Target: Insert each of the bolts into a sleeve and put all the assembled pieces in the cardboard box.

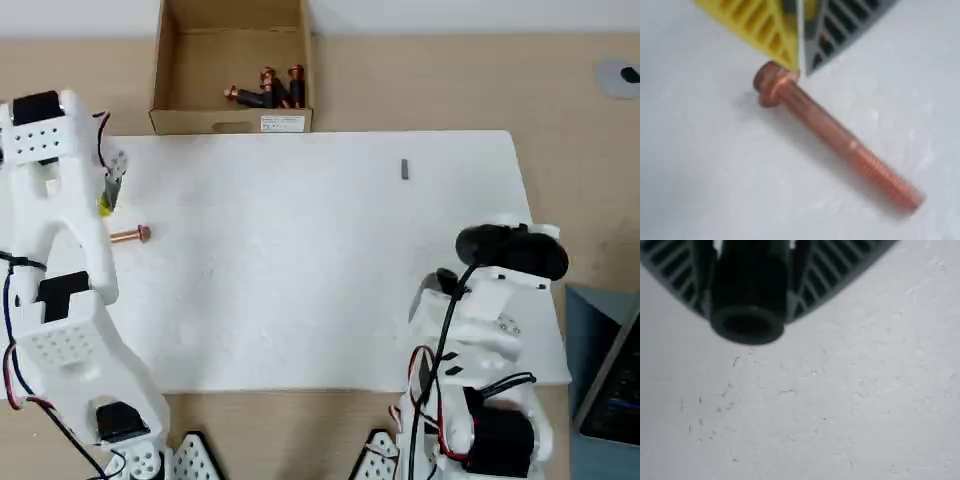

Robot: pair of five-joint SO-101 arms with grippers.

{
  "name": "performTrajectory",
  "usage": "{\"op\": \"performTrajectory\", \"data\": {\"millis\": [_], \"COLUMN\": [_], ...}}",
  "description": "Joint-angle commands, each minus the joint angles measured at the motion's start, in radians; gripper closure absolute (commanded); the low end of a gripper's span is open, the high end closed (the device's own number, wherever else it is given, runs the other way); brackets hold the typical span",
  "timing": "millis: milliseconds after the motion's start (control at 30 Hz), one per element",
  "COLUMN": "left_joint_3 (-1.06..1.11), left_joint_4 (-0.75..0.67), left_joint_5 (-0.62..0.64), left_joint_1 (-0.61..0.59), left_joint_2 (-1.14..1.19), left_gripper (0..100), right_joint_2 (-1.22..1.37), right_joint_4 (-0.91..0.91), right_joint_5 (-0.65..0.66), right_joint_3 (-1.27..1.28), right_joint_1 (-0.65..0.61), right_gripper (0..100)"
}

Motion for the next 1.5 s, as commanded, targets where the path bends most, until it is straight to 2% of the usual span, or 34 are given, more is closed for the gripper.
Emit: {"op": "performTrajectory", "data": {"millis": [0,167,267,767,867,1033,1233,1467], "left_joint_3": [-0.057,-0.049,-0.052,0.060,0.104,0.120,0.110,0.031], "left_joint_4": [0.008,0.008,0.023,0.028,0.026,0.020,0.018,-0.023], "left_joint_5": [-0.308,-0.744,-0.953,-1.619,-1.700,-1.745,-1.830,-1.835], "left_joint_1": [-0.003,-0.005,-0.003,-0.003,-0.002,-0.002,0.028,0.035], "left_joint_2": [-0.065,-0.065,-0.064,-0.058,-0.058,-0.058,0.010,0.143], "left_gripper": [100,100,100,99,97,87,87,87], "right_joint_2": [-0.002,-0.002,-0.004,-0.004,-0.001,0.004,0.005,0.005], "right_joint_4": [-0.028,-0.028,-0.028,-0.029,-0.029,-0.029,-0.029,-0.029], "right_joint_5": [0.009,0.009,0.009,0.009,0.009,0.009,0.009,0.011], "right_joint_3": [-0.001,-0.001,-0.002,0.002,0.002,0.004,0.004,0.001], "right_joint_1": [0.005,0.005,0.005,0.004,0.004,0.004,0.004,0.005], "right_gripper": [99.0,99.0,99.0,99.0,99.0,99.0,99.0,99.0]}}
